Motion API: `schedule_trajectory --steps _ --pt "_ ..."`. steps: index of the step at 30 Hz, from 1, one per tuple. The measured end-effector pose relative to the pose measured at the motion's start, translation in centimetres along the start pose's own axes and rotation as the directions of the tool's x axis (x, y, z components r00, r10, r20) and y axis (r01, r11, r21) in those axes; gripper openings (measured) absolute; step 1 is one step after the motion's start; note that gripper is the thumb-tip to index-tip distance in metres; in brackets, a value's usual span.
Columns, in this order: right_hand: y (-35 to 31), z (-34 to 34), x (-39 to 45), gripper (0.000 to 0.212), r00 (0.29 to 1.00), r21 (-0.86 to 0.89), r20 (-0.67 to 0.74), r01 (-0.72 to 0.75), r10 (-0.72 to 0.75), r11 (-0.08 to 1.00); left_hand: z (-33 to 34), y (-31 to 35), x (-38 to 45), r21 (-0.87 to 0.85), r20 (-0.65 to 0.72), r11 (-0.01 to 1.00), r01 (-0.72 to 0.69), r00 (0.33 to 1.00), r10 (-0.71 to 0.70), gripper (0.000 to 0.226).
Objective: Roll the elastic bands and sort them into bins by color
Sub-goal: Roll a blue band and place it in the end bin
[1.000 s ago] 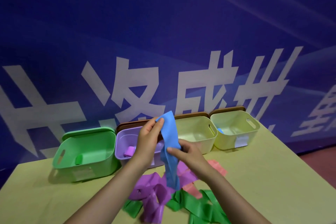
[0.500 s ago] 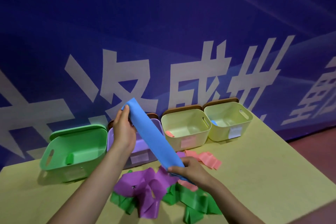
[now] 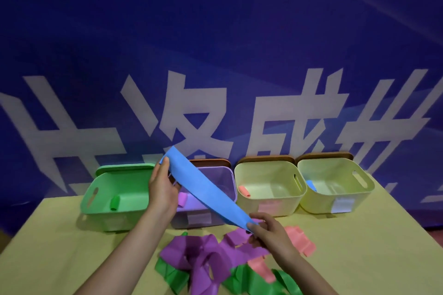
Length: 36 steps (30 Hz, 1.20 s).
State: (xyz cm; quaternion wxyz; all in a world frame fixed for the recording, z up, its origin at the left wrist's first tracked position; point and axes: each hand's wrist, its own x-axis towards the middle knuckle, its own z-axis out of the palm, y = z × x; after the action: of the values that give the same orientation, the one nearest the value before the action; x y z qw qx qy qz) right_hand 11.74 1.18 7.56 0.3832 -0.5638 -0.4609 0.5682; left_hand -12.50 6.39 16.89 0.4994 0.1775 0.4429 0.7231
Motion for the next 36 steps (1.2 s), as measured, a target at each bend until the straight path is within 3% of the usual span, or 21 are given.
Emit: schedule_trajectory --steps 3,6,11,15,17,21,27,29,30,32,34,36 --pt "0.4 0.4 0.2 0.019 0.998 0.116 -0.068 0.021 -0.013 0.993 -1.1 0.3 0.2 -0.016 -0.021 1.0 -0.025 0.999 0.025 0.015" --pt "0.4 0.7 -0.2 0.006 0.991 0.122 -0.11 0.088 -0.075 0.989 -2.6 0.0 0.5 -0.027 -0.051 0.999 -0.02 0.999 0.019 0.016" --pt "1.2 0.9 -1.3 0.026 0.989 -0.111 -0.043 0.135 -0.14 0.985 -3.8 -1.4 1.1 -0.008 -0.077 0.998 0.067 0.995 -0.068 0.016" --pt "2.1 0.2 -1.8 0.01 0.983 -0.201 -0.056 0.161 -0.176 0.966 -3.1 -1.4 1.3 0.024 -0.037 0.995 0.095 0.995 -0.094 0.015" --pt "1.5 0.0 -2.1 0.005 0.987 -0.11 -0.067 0.139 -0.147 0.984 -2.7 -1.7 1.3 0.039 -0.015 0.994 0.102 0.995 -0.101 0.015" --pt "1.1 -0.3 -1.9 0.02 0.992 0.132 -0.12 0.042 -0.026 0.99 -2.5 -2.0 1.3 0.049 -0.006 0.994 0.101 0.995 -0.101 0.016" --pt "-0.1 -1.1 -1.2 0.012 0.993 0.427 -0.063 -0.066 0.103 0.902 -2.9 -1.9 1.7 -0.022 -0.002 0.993 0.119 0.993 -0.119 0.016" --pt "-0.4 -1.2 -0.4 0.037 0.988 0.611 -0.028 -0.102 0.15 0.785 -3.1 -1.8 1.7 -0.062 0.001 0.99 0.124 0.992 -0.124 0.017" --pt "-0.5 -1.2 0.0 0.037 0.983 0.727 -0.002 -0.123 0.181 0.675 -3.1 -1.7 1.7 -0.076 -0.001 0.989 0.128 0.992 -0.128 0.017" --pt "-0.8 -1.2 0.3 0.017 0.974 0.842 0.043 -0.156 0.224 0.517 -3.2 -1.8 1.6 -0.082 -0.006 0.987 0.136 0.991 -0.137 0.017" --pt "-1.3 -1.2 0.4 0.019 0.968 0.862 0.082 -0.189 0.238 0.471 -3.2 -2.0 1.4 -0.069 -0.014 0.987 0.145 0.989 -0.146 0.016" --pt "-1.5 -1.4 0.7 0.046 0.972 0.889 0.111 -0.191 0.209 0.415 -3.1 -2.0 1.2 -0.066 -0.017 0.986 0.153 0.988 -0.155 0.017"
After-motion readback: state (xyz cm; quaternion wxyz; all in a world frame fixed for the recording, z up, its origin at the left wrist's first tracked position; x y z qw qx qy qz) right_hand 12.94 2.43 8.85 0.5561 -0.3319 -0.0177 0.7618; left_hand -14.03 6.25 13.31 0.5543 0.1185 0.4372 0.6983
